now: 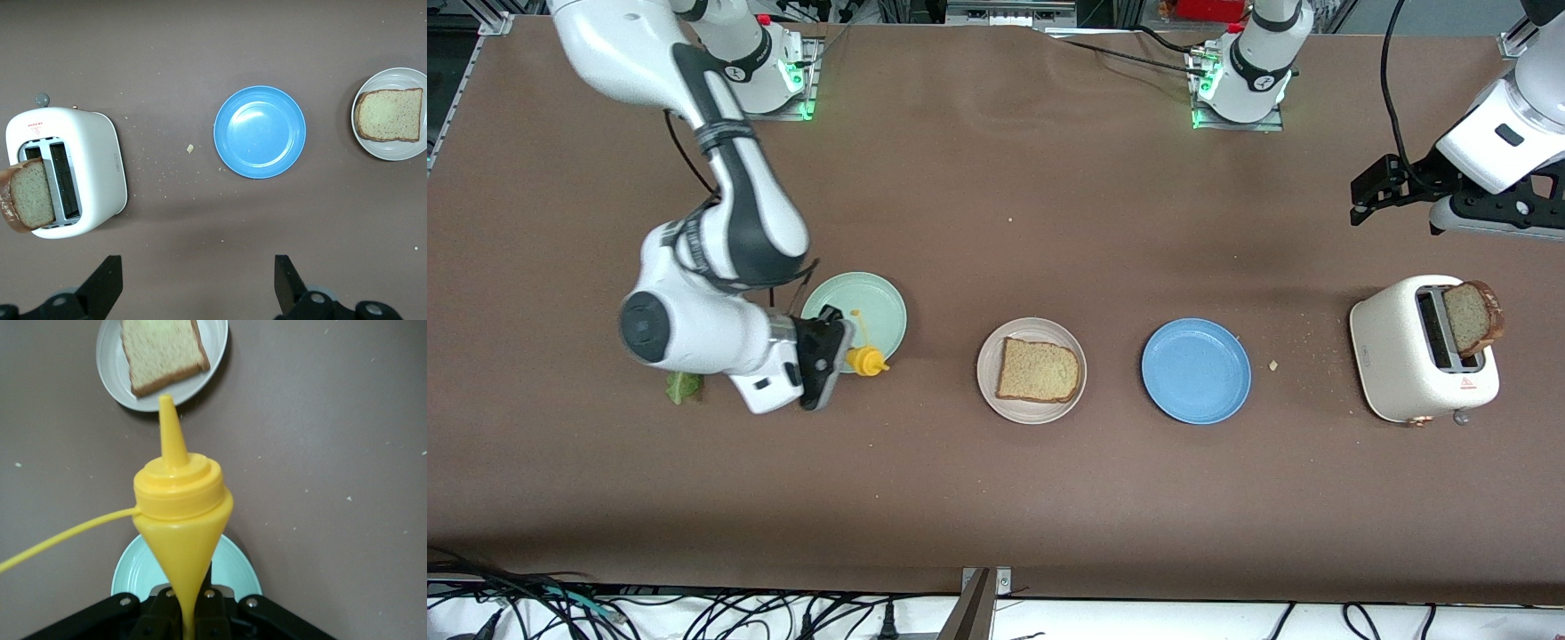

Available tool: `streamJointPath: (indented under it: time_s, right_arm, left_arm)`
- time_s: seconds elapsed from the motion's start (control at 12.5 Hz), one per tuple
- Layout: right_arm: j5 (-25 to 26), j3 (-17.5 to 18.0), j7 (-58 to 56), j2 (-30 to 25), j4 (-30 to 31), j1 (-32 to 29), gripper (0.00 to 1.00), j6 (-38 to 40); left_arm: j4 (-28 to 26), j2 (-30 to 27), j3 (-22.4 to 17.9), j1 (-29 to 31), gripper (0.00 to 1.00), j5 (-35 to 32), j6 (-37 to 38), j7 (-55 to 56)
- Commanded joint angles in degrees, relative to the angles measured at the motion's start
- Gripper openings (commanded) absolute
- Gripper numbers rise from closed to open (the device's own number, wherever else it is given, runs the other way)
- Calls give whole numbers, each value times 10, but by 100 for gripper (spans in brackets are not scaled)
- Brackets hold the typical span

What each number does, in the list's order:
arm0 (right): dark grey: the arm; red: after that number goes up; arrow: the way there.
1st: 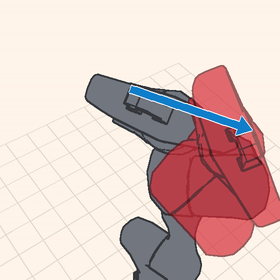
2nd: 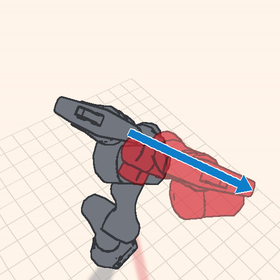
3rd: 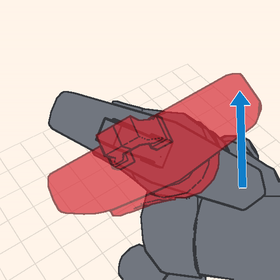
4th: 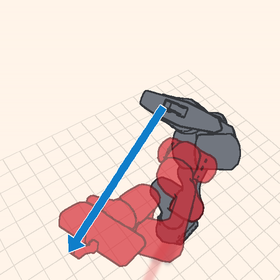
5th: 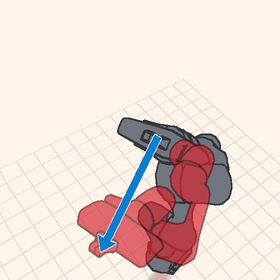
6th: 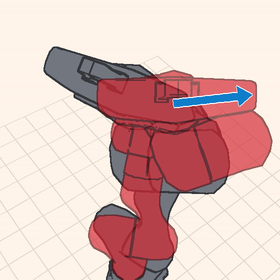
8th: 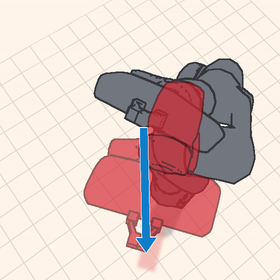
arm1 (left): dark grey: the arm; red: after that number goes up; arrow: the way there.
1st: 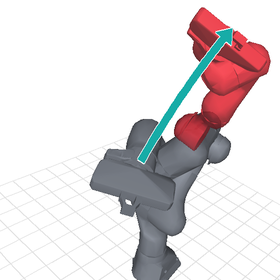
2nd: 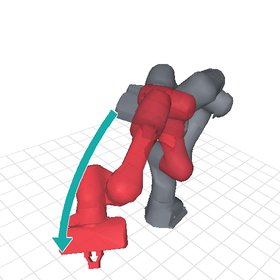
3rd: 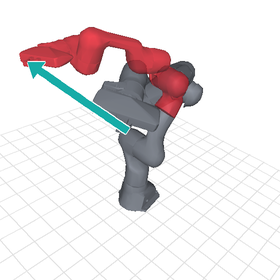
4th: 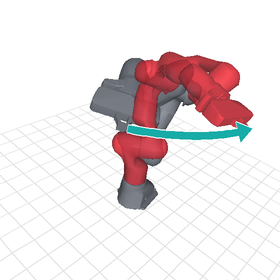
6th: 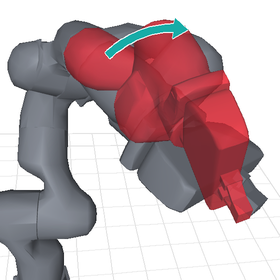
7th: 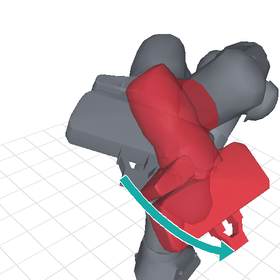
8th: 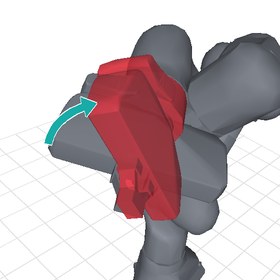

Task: Make sandwich in beige plate with both arms
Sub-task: 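Carry the yellow bottle over the bread on the beige plate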

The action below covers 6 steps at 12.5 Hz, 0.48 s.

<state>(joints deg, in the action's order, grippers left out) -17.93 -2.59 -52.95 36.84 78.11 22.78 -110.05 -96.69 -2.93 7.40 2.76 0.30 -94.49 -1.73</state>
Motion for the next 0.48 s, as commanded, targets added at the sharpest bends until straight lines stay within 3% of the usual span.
streamJointPath:
  time_s: [0.0, 0.4]
  right_arm:
    - [96, -7, 89, 2, -20, 63, 2, 1]
    - [241, -8, 184, 20, -36, 162, 2, 10]
  left_arm:
    - [-2, -4, 3, 5, 100, 8, 4, 1]
    - [-2, -3, 3, 5, 100, 8, 4, 1]
